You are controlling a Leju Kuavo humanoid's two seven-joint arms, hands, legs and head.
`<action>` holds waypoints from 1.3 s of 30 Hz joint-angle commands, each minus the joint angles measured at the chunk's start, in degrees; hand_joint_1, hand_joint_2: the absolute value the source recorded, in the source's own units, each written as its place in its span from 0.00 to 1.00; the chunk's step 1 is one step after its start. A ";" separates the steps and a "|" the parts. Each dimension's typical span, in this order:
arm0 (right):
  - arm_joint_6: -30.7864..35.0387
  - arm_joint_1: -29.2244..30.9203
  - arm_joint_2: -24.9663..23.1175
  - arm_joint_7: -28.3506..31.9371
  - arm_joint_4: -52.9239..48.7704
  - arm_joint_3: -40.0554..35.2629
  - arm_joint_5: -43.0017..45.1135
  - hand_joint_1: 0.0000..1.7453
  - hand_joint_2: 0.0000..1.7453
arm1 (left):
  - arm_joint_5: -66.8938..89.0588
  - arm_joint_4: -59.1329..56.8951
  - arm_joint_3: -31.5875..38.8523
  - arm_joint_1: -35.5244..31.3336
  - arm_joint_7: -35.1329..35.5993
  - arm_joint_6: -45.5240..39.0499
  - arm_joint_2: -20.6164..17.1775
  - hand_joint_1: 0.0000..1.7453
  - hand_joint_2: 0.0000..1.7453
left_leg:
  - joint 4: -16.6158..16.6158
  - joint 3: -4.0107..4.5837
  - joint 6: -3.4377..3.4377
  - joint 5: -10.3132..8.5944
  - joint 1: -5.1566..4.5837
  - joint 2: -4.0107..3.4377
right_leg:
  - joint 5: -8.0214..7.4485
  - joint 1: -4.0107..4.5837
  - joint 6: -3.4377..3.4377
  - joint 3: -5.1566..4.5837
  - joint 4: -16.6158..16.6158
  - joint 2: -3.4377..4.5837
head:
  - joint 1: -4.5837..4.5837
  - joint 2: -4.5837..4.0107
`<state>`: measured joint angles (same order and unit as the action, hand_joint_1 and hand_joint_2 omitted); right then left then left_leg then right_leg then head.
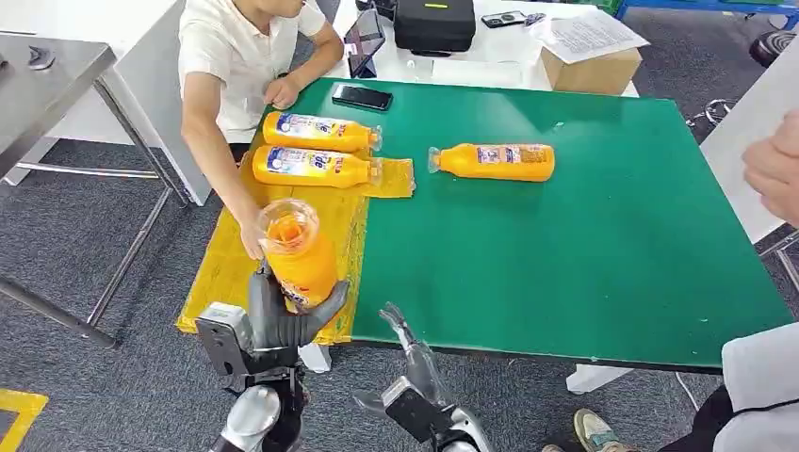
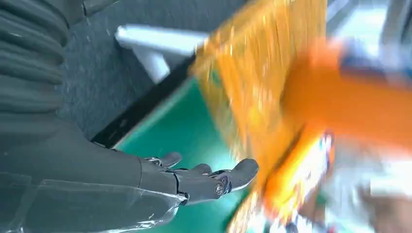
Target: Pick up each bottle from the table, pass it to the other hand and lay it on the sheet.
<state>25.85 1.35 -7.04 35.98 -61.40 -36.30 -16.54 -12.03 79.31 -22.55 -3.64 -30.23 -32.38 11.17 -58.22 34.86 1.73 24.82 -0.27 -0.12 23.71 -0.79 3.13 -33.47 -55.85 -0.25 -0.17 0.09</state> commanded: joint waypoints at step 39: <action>-4.60 -5.79 -3.86 4.02 -21.51 8.12 15.06 0.00 1.00 | 64.42 -52.10 1.17 -23.32 16.62 16.77 -4.32 0.29 1.00 | 0.13 -0.40 -0.27 -0.39 0.09 0.26 | -0.17 0.08 -0.35 0.45 0.05 -0.28 | -0.02 0.00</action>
<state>23.36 -5.93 -10.47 40.09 -86.60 -30.10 -0.70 53.28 41.33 -18.35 -21.52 -16.90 -23.16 6.93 -58.19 34.54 1.65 24.44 -0.26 0.25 23.60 -0.79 2.95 -33.07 -55.87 -0.69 -0.20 0.09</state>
